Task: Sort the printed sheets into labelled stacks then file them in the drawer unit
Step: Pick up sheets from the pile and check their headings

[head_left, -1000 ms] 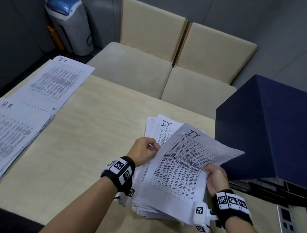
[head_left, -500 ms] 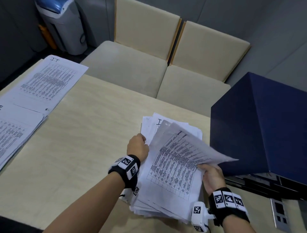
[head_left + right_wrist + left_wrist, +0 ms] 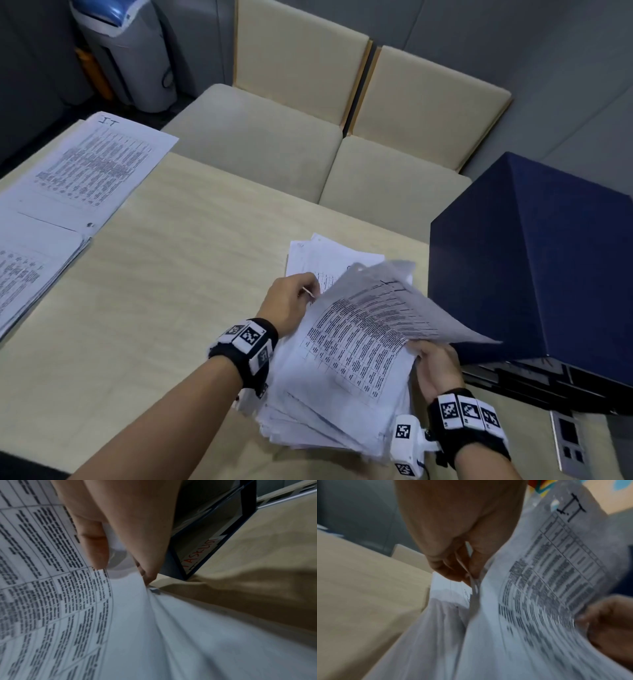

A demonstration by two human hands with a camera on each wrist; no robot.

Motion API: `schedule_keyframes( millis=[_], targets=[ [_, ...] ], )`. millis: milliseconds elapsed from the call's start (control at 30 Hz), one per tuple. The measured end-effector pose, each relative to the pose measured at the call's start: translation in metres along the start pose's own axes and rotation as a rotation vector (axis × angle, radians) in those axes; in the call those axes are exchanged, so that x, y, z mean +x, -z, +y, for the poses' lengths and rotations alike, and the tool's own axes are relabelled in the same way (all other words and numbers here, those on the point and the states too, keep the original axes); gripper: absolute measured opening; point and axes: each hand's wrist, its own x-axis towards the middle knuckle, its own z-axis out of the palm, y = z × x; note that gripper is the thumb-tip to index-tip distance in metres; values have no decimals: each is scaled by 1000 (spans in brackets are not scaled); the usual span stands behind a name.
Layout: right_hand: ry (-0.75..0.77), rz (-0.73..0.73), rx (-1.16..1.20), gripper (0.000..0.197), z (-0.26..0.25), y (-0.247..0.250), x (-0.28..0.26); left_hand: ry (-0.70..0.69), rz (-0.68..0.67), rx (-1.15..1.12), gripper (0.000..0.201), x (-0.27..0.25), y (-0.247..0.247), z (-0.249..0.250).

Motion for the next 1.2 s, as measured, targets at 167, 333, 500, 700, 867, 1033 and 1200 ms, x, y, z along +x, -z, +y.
schedule_keyframes(
  millis=[167, 333, 500, 700, 867, 1033, 1200],
  targets=[
    [21, -78, 28, 25, -5, -1, -3, 179, -134, -422, 49, -7, 8, -2],
    [75, -109, 45, 13, -4, -5, 0, 322, -152, -557, 41, -15, 8, 3],
    [150, -100, -51, 25, -2, -2, -3, 396, -42, -158, 31, -5, -3, 1],
    [32, -9, -37, 27, 6, 1, 4, 457, -36, 290, 19, -2, -20, -3],
    [-88, -81, 93, 23, 11, 1, 10, 476, -95, 310, 11, 3, -22, 7],
    [-56, -48, 55, 42, 12, 1, 9, 305, -61, -88, 21, -2, -12, 3],
    [102, -104, 53, 16, 1, -7, 5, 356, -148, -529, 43, -3, 0, 3]
  ],
)
